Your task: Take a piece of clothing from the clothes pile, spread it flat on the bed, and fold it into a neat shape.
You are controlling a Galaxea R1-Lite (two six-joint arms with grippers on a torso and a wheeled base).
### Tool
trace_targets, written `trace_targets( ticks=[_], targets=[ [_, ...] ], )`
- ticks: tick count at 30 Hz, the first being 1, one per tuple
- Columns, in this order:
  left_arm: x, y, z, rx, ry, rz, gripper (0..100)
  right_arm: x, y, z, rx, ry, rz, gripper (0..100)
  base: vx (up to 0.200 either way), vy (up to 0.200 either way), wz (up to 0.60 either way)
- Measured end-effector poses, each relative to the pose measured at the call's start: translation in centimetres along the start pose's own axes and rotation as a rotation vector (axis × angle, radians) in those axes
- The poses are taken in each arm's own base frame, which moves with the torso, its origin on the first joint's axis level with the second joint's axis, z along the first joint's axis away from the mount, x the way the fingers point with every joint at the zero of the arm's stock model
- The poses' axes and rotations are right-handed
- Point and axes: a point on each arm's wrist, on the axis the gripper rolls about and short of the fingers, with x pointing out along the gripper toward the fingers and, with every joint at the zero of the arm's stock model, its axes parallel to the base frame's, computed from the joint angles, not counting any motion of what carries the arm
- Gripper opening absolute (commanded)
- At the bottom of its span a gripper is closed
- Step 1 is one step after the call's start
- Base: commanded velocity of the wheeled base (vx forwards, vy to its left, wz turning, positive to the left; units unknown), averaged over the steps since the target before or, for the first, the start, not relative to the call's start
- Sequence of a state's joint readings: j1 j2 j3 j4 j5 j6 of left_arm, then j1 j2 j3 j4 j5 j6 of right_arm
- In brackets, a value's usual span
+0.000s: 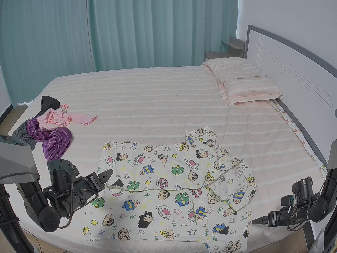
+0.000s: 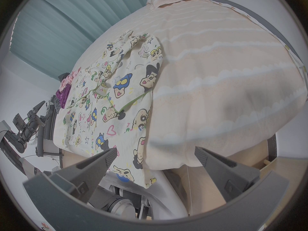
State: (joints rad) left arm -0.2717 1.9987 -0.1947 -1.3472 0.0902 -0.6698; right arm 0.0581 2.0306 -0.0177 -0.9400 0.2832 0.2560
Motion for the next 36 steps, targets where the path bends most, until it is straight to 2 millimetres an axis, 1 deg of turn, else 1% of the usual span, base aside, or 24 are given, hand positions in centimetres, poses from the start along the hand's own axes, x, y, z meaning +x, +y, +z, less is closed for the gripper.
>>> trace_targets(
  ticks=[7, 15, 20, 30, 36],
  targets=[
    [0.1, 0.1, -0.1, 0.001, 0.004, 0.004, 100, 0.0, 0.0, 0.0, 0.0, -0.002, 0.001, 100, 0.0, 0.0, 0.0],
    [0.9, 0.2, 0.1, -0.026, -0.014, 0.022, 100, 0.0, 0.0, 0.0, 0.0, -0.002, 0.006, 100, 0.0, 0.0, 0.0],
    [1.1, 0.2, 0.1, -0.043, -0.015, 0.022, 100, 0.0, 0.0, 0.0, -0.001, -0.001, 0.007, 100, 0.2, 0.0, 0.0],
    [1.5, 0.2, -0.2, -0.038, -0.006, 0.028, 100, 0.0, 0.0, 0.0, -0.002, -0.002, 0.008, 100, 0.0, 0.0, 0.0],
    [2.2, 0.0, 0.7, -0.047, -0.042, 0.022, 100, 0.0, 0.1, 0.2, -0.006, -0.017, 0.013, 100, 0.0, 0.0, 0.0]
  ],
)
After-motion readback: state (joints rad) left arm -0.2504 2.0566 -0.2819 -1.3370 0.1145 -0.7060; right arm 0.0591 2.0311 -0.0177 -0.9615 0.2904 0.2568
